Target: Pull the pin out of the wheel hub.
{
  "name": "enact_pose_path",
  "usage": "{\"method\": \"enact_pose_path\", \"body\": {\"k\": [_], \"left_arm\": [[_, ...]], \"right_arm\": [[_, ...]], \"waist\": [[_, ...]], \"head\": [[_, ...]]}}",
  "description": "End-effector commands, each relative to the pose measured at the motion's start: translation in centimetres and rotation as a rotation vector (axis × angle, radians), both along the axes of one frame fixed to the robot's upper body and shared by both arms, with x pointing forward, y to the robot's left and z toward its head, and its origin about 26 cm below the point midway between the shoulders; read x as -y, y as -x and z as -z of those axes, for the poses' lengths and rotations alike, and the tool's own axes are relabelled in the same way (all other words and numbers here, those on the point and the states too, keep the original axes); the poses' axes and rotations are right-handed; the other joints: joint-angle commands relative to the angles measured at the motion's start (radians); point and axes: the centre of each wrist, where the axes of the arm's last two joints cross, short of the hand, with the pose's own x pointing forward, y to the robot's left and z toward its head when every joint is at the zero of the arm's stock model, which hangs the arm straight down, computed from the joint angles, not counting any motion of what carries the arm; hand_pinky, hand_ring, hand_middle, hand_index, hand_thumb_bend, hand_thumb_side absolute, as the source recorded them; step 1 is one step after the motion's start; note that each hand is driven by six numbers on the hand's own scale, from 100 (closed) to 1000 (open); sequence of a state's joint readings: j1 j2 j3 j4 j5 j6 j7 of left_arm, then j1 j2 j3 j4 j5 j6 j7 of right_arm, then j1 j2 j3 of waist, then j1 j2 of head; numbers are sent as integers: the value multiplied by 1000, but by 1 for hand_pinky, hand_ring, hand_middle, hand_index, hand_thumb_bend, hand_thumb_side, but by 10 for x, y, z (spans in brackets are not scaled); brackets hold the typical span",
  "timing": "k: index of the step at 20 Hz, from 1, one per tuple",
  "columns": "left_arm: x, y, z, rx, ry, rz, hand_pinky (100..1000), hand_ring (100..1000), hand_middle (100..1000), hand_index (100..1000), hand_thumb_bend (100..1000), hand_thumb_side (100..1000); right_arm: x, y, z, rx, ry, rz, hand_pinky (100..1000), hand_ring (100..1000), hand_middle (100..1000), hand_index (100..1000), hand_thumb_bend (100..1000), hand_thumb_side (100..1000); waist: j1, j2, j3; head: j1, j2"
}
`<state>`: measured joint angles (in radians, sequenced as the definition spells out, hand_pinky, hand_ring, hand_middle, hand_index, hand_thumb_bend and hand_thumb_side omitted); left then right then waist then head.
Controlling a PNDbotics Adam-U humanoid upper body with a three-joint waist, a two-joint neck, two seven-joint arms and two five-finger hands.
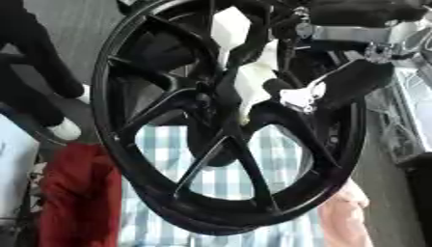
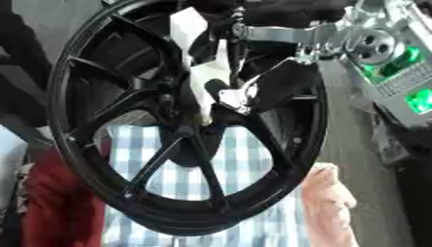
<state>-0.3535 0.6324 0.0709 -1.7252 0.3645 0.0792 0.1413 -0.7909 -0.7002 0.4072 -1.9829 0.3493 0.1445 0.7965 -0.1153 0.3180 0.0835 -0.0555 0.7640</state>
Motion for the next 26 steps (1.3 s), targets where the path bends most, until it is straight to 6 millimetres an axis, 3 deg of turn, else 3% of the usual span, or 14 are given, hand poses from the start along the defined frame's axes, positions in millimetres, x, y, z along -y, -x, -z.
{"method": "enact_pose_path", "body": {"k": [1,26], "left_arm": [[-2,1,-8,21,-21,-1,591,666,683,742,153,797],[-2,1,-5,5,-25,6,595,665,682,732,152,802]], "right_arm": [[3,4,-8,32,9,10,671,605,798,898,100,603],[4,3,-4,18,39,18,661,598,814,914,100,693]], "waist": [[6,-14,2],[3,-4,10]], "head": [[-4,6],[-10,6]]}}
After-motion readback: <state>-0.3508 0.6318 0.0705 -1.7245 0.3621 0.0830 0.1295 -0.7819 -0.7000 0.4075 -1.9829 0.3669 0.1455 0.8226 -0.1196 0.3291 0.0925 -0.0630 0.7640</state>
